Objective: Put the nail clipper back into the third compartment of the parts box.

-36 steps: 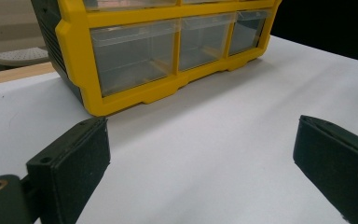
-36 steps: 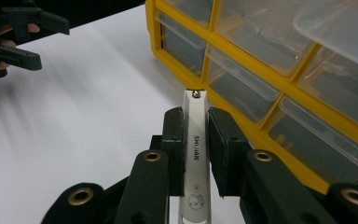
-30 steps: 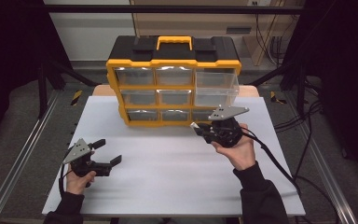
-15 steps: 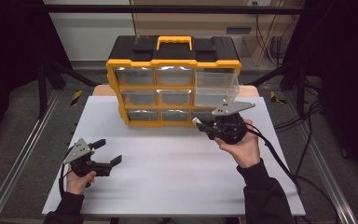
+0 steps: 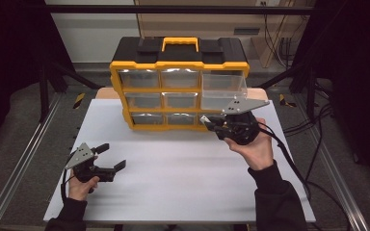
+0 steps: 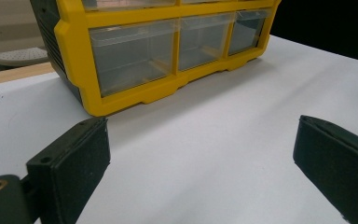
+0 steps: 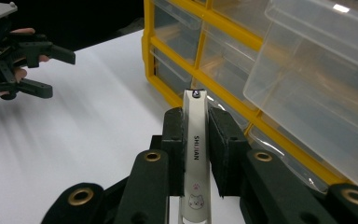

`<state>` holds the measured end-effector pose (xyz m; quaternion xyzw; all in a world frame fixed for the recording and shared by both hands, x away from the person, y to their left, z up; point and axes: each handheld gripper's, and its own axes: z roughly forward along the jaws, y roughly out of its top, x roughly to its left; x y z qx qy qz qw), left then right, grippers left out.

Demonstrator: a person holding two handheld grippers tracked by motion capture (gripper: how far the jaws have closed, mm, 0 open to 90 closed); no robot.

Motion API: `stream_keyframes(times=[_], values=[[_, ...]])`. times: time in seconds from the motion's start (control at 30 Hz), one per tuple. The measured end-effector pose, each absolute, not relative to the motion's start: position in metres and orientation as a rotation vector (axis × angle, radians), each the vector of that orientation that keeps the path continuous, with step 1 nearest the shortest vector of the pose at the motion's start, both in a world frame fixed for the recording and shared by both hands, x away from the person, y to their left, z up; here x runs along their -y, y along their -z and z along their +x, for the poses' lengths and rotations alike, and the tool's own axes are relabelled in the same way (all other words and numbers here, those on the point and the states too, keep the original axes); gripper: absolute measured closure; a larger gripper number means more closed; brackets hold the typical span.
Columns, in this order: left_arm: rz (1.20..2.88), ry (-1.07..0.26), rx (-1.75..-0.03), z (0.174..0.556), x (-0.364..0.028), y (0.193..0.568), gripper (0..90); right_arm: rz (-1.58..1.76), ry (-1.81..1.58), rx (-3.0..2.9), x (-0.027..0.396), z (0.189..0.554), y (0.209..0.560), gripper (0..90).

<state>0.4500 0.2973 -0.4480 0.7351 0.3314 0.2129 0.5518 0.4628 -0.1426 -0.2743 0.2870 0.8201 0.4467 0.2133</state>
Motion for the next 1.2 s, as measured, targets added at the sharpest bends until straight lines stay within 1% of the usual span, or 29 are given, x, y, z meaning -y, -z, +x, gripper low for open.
stream_keyframes(times=[1.2], values=[[1.739,-0.503,-0.784,0.45,-0.297,0.448,3.4,0.77,-1.275,-2.191,0.149,0.458,0.226,77.4]])
